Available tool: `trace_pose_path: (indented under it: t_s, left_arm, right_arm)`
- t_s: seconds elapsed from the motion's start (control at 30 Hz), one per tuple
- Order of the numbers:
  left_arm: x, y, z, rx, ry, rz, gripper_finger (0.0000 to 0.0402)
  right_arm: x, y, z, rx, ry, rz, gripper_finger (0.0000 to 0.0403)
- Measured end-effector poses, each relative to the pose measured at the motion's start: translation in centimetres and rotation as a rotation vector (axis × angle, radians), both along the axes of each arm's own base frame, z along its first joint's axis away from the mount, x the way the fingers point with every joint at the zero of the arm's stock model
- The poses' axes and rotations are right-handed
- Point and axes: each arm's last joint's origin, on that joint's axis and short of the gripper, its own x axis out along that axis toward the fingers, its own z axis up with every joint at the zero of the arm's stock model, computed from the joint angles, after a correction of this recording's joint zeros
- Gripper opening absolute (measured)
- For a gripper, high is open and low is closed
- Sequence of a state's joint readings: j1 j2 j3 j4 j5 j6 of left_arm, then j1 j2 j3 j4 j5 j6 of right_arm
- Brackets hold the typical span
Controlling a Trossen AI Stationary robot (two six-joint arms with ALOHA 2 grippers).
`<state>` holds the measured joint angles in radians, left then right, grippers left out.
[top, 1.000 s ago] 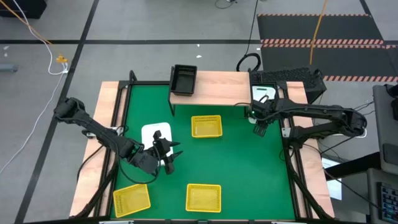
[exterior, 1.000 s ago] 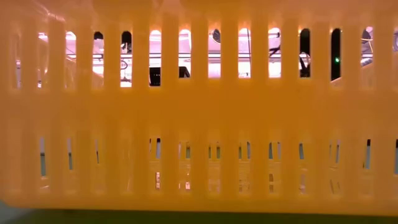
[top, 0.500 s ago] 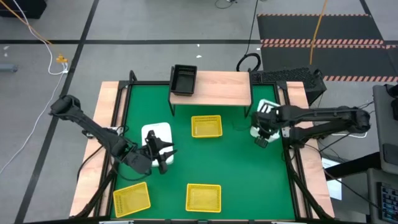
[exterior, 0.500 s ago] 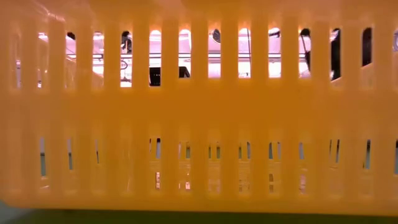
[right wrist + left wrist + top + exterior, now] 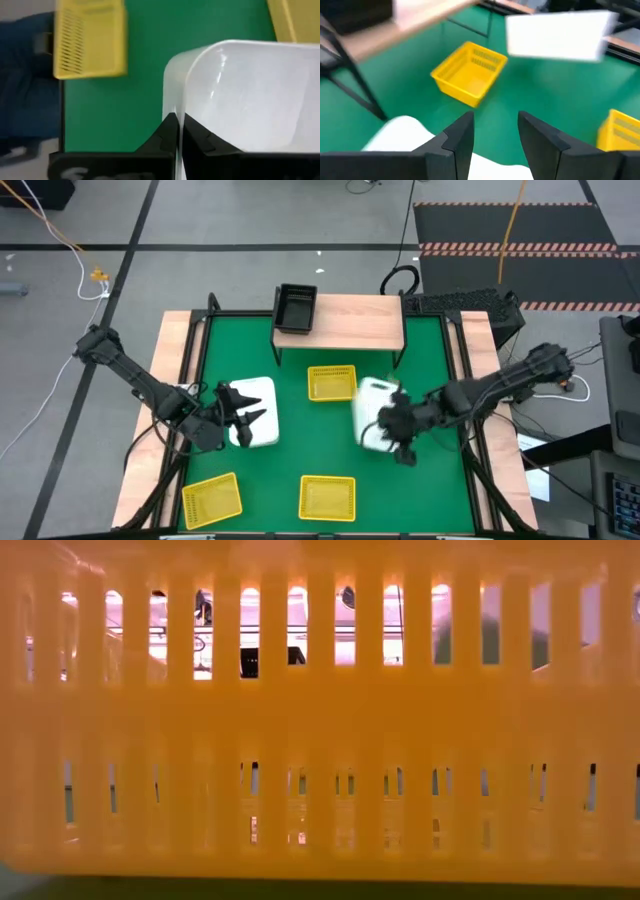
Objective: Stack baskets on shelf by color
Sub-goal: Stack the top white bin on top of the bottom white bin
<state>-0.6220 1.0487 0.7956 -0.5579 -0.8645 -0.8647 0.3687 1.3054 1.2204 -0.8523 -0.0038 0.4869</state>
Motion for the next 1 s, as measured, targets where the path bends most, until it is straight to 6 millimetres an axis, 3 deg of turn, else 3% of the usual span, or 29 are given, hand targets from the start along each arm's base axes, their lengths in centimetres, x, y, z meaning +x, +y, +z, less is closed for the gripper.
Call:
trace_pose_path:
  t_s: [0.2, 0.43, 0.7, 1.0]
  left_arm:
    - [-2.1, 2.1, 2.2, 0.155, -0.087, 0.086, 0.0152]
    - [-4.9, 4.3, 4.7, 0.215, -0.173, 0.099, 0.0152]
    - [-6.4, 5.4, 5.5, 0.306, -0.185, 0.130, 0.0152]
    - [-6.5, 5.5, 5.1, 0.342, -0.140, 0.125, 0.0152]
  right_arm:
    - [6.5, 1.2, 3.4, -0.127, -0.177, 0.205, 0.0001]
    - [13.6, -0.5, 4.8, -0.265, -0.356, 0.287, 0.0000]
    - [21.7, -3.0, 2.5, -0.407, -0.553, 0.296, 0.0000]
    - [25.9, -2.6, -1.4, -0.360, -0.603, 0.242, 0.0000]
